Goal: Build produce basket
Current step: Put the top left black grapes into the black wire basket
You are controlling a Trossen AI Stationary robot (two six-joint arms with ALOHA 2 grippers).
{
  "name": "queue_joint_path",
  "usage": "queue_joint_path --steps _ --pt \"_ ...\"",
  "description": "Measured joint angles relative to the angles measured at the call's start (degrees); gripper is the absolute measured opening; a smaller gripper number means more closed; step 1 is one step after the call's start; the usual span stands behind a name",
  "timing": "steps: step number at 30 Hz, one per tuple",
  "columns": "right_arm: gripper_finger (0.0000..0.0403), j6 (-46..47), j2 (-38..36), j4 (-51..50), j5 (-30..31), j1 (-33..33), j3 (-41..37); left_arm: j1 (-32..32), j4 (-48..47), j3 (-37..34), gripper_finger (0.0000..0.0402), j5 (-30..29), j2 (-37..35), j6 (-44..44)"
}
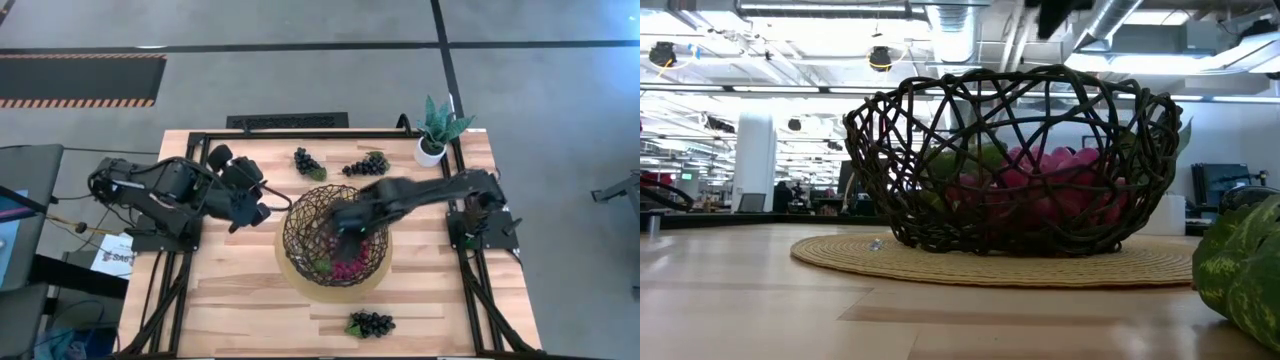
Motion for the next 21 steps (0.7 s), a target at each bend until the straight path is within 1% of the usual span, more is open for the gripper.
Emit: queue_joint_path --steps 5,9,13,16,18,21 --pt "0.024 3.7 -5.7 -7.4 2.4 -1.5 4.5 5.5 1.3 0.0 0.011 3.9 0.0 8.7" --pt "0.024 6.5 -12.7 -8.0 5.4 -1.8 4.9 11.4 4.3 0.0 0.011 7.1 0.0 14.1" --pt "0.024 10.1 -20.0 -8.1 9.7 -0.3 5.0 18.0 9.1 -0.6 0.011 12.4 0.3 19.7" --pt "0.024 11.5 -25.2 -8.2 13.0 2.4 5.0 22.9 14.0 -3.0 0.011 20.1 0.4 28.9" --pt "0.024 12.5 -28.4 -8.2 15.0 4.4 5.0 26.1 19.2 -5.9 0.011 27.8 0.3 36.4" --pt "0.024 13.8 -32.0 -8.2 17.8 7.7 5.0 30.8 26.4 -10.8 0.011 38.9 0.5 42.8"
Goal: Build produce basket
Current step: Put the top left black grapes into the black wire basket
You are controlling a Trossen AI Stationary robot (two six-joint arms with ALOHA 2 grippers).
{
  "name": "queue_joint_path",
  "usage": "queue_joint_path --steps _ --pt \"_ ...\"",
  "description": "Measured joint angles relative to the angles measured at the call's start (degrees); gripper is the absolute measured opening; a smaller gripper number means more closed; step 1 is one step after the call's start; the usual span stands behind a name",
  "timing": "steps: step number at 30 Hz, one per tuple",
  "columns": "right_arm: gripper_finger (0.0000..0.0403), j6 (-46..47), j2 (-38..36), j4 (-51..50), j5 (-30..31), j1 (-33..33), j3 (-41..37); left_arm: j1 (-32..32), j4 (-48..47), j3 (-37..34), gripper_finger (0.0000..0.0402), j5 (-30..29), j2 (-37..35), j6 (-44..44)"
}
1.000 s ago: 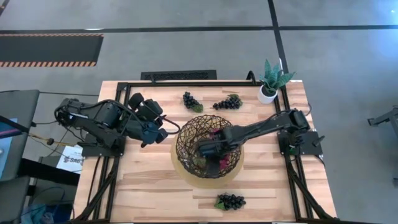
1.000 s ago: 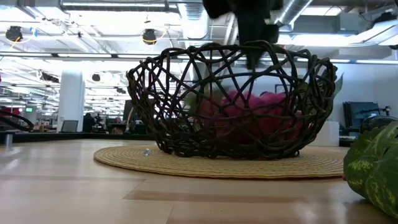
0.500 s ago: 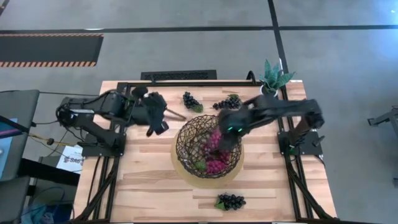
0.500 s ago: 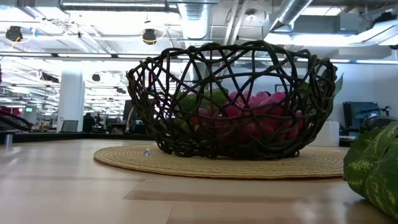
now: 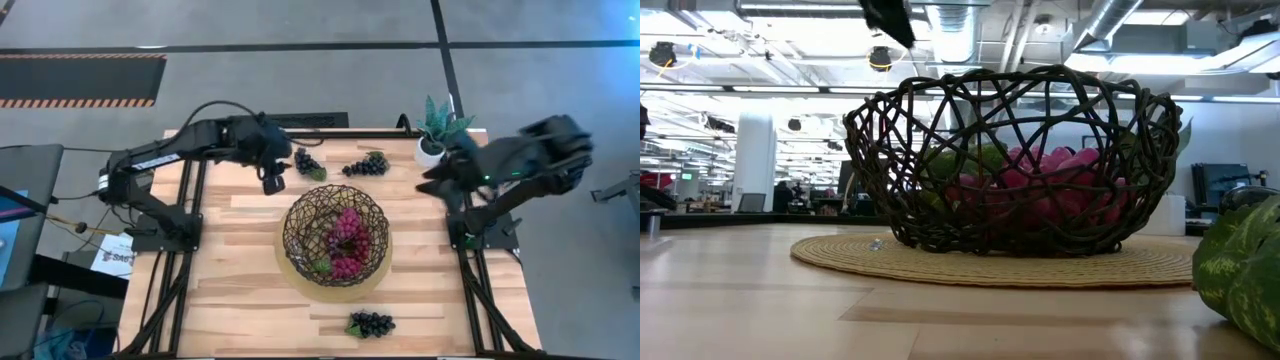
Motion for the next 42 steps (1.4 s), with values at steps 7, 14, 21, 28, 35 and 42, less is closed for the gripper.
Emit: queue_joint_path --steps 7,14,21,28,35,42 --pt "0.024 -1.8 -5.6 0.0 2.4 4.5 0.0 6.9 11.4 -6.9 0.011 4.9 1.8 1.8" --pt "0.024 -4.9 -8.0 0.0 4.1 4.8 0.0 10.7 10.8 -6.5 0.0109 10.0 7.2 8.8" --pt "0.024 -3.0 -7.6 0.5 6.8 4.5 0.0 16.6 10.7 -6.3 0.0109 15.0 15.0 18.6" --pt "0.024 -3.0 -5.6 4.3 12.3 4.5 0.0 21.1 10.6 -6.3 0.0109 18.8 20.9 26.8" --pt "0.024 -1.6 -3.3 5.6 13.7 4.5 0.0 21.7 11.6 -6.2 0.0109 19.1 25.8 37.4" --pt "0.024 -1.3 -2.3 6.5 13.7 4.5 -0.1 21.0 17.8 -6.2 0.0109 13.0 27.9 39.8"
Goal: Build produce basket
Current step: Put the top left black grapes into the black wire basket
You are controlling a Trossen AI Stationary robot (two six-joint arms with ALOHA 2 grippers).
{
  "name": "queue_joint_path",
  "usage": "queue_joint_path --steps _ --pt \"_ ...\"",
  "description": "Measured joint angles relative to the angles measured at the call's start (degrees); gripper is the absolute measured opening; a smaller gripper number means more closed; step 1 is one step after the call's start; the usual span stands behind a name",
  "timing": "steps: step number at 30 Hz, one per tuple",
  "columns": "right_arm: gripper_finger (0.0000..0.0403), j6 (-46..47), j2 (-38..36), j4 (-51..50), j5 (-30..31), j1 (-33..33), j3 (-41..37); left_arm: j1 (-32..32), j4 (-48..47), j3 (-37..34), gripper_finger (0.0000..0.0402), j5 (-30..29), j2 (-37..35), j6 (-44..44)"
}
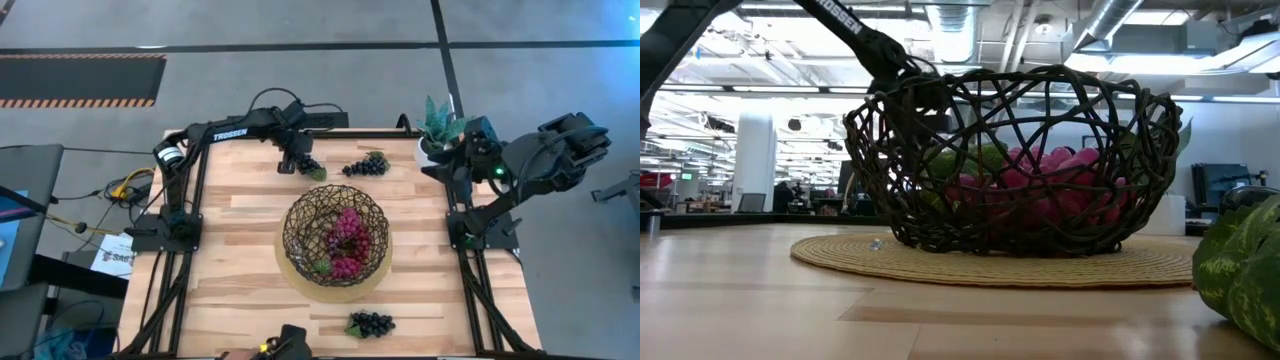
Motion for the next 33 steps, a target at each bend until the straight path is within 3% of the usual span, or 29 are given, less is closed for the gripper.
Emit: queue_joint_path --steps 4,8,33 --pt "0.024 1.1 0.3 0.1 0.1 0.0 0.0 -0.3 3.8 0.0 0.0109 -1.2 -0.1 1.4" --pt "0.024 2.4 0.1 0.0 0.1 0.0 0.0 -0.3 3.0 0.0 0.0109 2.8 0.3 2.0" --pt "0.024 2.8 3.0 -0.1 -1.0 0.3 0.0 0.2 4.4 0.2 0.0109 3.7 7.2 -5.0"
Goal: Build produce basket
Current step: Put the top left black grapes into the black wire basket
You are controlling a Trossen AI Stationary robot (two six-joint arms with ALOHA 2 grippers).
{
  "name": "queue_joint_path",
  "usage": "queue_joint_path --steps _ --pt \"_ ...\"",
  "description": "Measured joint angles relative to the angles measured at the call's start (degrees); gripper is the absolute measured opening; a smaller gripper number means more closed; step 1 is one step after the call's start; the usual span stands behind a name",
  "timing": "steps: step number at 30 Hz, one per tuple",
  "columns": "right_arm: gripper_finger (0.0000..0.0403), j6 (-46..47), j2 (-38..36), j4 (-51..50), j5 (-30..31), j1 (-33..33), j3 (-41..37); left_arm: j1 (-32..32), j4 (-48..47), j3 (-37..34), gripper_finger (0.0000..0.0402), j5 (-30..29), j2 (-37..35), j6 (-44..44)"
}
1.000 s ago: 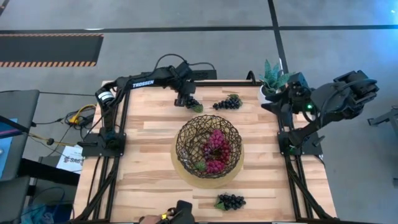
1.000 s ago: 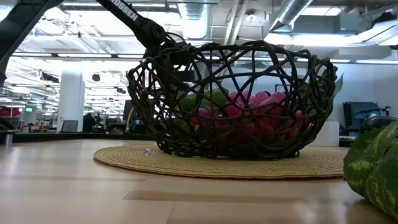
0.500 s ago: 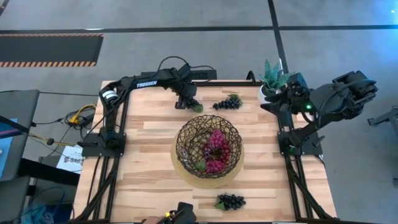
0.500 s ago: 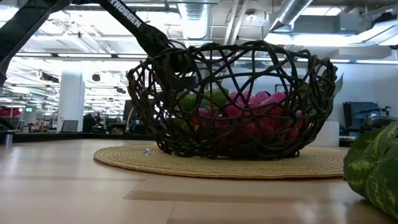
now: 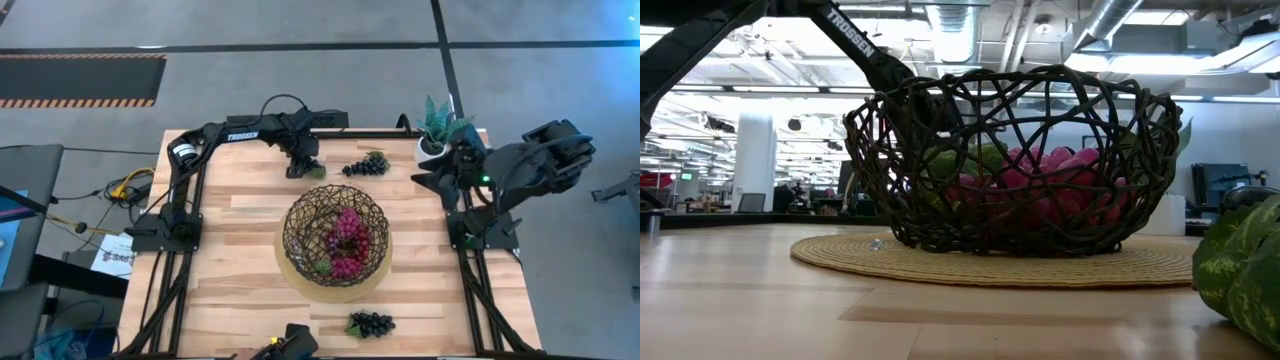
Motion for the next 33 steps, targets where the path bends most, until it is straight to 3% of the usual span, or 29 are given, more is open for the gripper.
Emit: queue_joint_path --steps 7,13,16,21,33 --pt "0.024 0.1 0.6 0.1 -0.2 0.2 0.0 0.0 -0.9 0.0 0.0102 -0.8 0.0 -0.6" --pt "0.024 0.1 0.5 0.1 -0.2 0.2 0.0 -0.2 -1.1 0.0 0.0016 -1.1 0.0 -1.8" --pt "0.024 0.1 0.5 0.1 -0.3 0.2 0.0 -0.3 -3.2 1.7 0.0011 -1.2 0.2 -4.9" --pt "0.024 0.1 0.4 -0.2 -1.7 0.2 0.0 -0.8 -9.4 8.3 0.0002 -1.8 -1.0 -5.6" --pt "0.0239 -4.2 -2.0 -2.3 -4.9 -0.4 0.0 -4.4 -18.5 26.9 0.0 -3.7 -11.5 -9.0"
